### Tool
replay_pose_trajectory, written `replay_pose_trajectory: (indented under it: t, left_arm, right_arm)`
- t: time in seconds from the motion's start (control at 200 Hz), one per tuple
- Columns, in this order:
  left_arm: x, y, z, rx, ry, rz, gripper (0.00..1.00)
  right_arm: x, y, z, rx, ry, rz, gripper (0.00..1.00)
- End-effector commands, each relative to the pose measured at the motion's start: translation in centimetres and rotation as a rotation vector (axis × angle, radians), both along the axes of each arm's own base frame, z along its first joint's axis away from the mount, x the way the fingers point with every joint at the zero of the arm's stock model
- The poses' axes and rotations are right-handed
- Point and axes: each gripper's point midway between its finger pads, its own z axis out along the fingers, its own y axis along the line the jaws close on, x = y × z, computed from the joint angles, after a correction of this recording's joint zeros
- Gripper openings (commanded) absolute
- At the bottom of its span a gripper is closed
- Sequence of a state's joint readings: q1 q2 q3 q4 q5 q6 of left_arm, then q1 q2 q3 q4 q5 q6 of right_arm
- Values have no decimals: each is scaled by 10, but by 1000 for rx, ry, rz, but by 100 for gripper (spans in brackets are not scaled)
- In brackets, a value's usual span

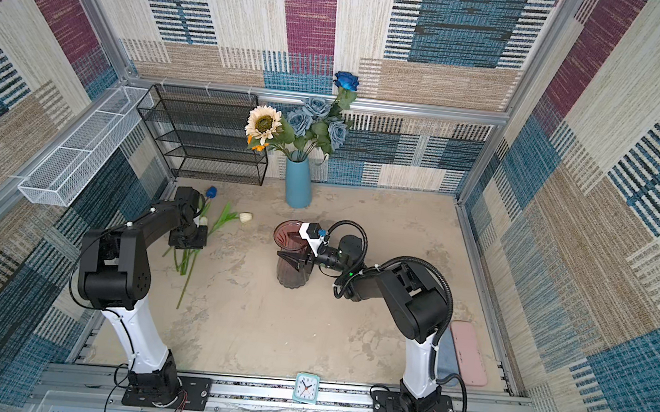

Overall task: Arrange the flowers into the vase
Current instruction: 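Grasp a white tulip stem with left gripper while right holds the vase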

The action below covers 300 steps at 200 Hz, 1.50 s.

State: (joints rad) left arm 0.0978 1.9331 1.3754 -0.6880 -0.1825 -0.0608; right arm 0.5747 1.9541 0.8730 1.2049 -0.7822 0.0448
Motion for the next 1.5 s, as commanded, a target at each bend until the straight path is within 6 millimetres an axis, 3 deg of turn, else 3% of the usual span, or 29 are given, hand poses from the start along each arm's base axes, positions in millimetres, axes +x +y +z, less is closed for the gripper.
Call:
replay_pose_trajectory:
  t: [0.0, 0.341, 0.511, 0.596, 0.751, 1.007, 1.367, 1.392, 1.497]
  left_arm:
    - [-7, 6, -7, 31, 68, -24, 34]
    - [-14, -8, -29, -57, 114, -31, 32]
    - [-17, -6, -35, -46, 133, -25, 24]
    - [-18, -7, -35, -53, 132, -27, 19]
    - [-16, -7, -31, -52, 120, -24, 11]
    - [-14, -10, -18, -68, 82, -16, 0]
    - [-19, -36, 7, -196, -21, 1, 0]
    - [-21, -38, 7, -203, -28, 3, 0]
    - [-26, -48, 8, -239, -52, 3, 0]
  right_arm:
    - [-9, 0, 35, 103, -118, 27, 29]
    - [-10, 1, 27, 98, -108, 27, 33]
    - [-10, 2, 25, 93, -106, 33, 37]
    - [-10, 3, 24, 85, -108, 37, 45]
    - [-15, 3, 26, 85, -121, 46, 60]
    - [-16, -3, 30, 97, -130, 11, 77]
    - [-25, -13, 43, 109, -142, -16, 94]
    - [-26, -13, 44, 108, -144, -16, 100]
    - [-27, -16, 48, 114, -145, -32, 100]
